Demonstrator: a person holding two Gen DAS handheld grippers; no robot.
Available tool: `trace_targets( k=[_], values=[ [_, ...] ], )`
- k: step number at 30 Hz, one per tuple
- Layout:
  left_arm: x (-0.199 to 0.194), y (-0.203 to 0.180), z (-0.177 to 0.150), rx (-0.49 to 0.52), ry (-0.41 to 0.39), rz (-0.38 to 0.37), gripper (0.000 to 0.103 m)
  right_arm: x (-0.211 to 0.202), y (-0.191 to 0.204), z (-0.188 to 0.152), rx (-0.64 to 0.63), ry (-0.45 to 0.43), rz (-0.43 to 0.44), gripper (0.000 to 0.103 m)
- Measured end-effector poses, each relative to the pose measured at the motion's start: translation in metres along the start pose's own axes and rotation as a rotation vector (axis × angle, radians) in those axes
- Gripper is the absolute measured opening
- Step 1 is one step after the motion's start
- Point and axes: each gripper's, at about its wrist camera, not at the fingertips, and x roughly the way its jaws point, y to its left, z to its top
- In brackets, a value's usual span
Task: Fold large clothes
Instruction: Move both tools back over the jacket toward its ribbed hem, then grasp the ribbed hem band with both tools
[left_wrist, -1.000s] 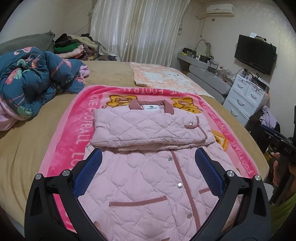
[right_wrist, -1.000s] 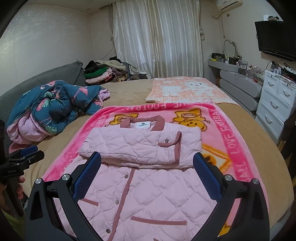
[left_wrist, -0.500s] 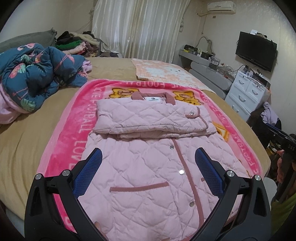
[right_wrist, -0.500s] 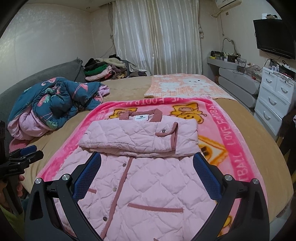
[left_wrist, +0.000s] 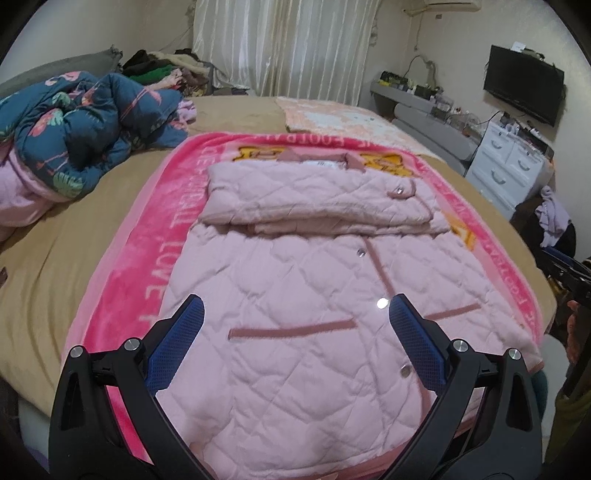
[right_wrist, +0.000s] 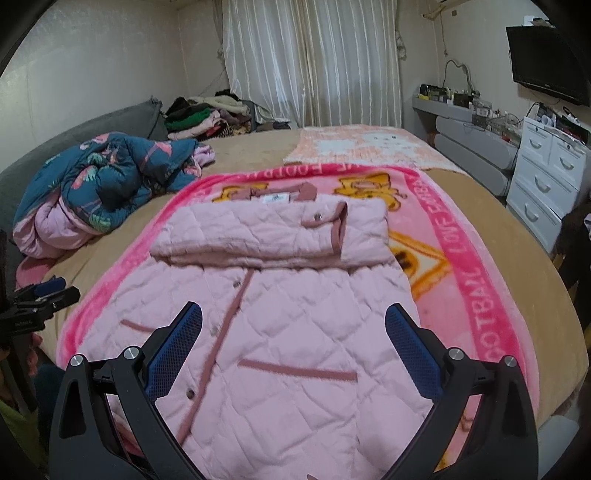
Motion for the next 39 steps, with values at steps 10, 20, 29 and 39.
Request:
trace_targets(
  k=[10,20,29,39],
  values=[
    [0.018,0.018,-0.040,-0.015,0.082,0.079,0.094,0.016,-0.033,-0.046,0.037,0.093,-0.041,0.099],
    [0.028,0.055,-0.068,-0.065,0.155,0.156,0.094,0.022,-0.066,-0.077,0.067,0.166,-0.071,0.099],
    [0.033,0.080,-0.094,-0.076,0.225,0.187,0.094,0.017,-0.090,-0.104,0.081,0.247,-0.074,0.099],
    [0.030,0.093,-0.119,-0.080,0.281,0.189,0.094,0.019,-0.103,-0.134,0.125,0.362,-0.013,0.099]
  ],
)
